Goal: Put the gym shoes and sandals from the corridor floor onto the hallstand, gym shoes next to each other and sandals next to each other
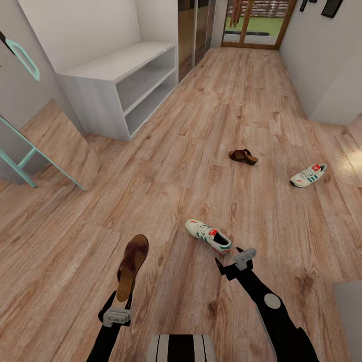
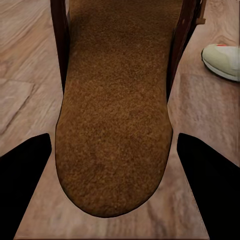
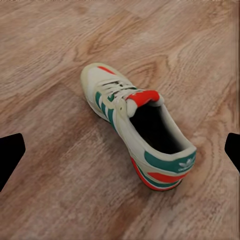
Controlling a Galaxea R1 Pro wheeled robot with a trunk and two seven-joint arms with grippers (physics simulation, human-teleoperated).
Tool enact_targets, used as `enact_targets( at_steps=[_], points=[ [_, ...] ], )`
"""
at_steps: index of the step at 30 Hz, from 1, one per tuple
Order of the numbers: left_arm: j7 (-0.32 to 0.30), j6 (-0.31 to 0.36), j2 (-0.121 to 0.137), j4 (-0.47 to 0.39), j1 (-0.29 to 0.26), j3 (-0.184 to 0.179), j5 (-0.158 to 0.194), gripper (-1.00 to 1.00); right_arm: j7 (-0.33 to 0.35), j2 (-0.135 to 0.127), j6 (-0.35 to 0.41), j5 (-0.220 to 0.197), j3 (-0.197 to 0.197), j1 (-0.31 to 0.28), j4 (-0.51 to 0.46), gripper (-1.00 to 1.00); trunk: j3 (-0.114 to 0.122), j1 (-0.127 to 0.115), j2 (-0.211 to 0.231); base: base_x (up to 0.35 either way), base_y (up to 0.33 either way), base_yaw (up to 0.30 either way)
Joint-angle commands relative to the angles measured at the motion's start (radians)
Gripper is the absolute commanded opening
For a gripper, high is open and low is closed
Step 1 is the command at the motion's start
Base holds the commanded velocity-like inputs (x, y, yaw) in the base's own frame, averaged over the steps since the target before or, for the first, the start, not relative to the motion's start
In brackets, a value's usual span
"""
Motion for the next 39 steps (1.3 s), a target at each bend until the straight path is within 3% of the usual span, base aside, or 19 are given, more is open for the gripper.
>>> enact_targets(
  at_steps=[1, 19, 26, 39],
  points=[
    [0.000, 0.000, -0.002, -0.008, 0.005, 0.000, 0.000, -1.00, 0.001, 0.000, -0.001, 0.000, -0.002, 0.000, -0.001, 1.00, 0.000, 0.000, 0.000, 0.000, 0.000, 0.000],
    [0.003, 0.000, -0.011, -0.047, 0.056, -0.004, 0.000, -1.00, 0.004, -0.001, -0.005, -0.001, -0.030, 0.003, 0.004, 1.00, 0.013, 0.000, 0.000, 0.000, 0.000, 0.000],
    [0.006, 0.000, -0.016, -0.050, 0.062, -0.003, 0.001, -1.00, 0.006, 0.000, -0.005, -0.002, -0.055, 0.002, 0.008, 1.00, 0.015, 0.000, 0.000, 0.000, 0.000, 0.000],
    [0.007, 0.000, -0.021, -0.050, 0.064, 0.000, 0.003, -1.00, 0.006, 0.003, -0.003, -0.002, -0.063, 0.003, 0.008, 1.00, 0.016, 0.000, 0.000, 0.000, 0.000, 0.000]
  ],
)
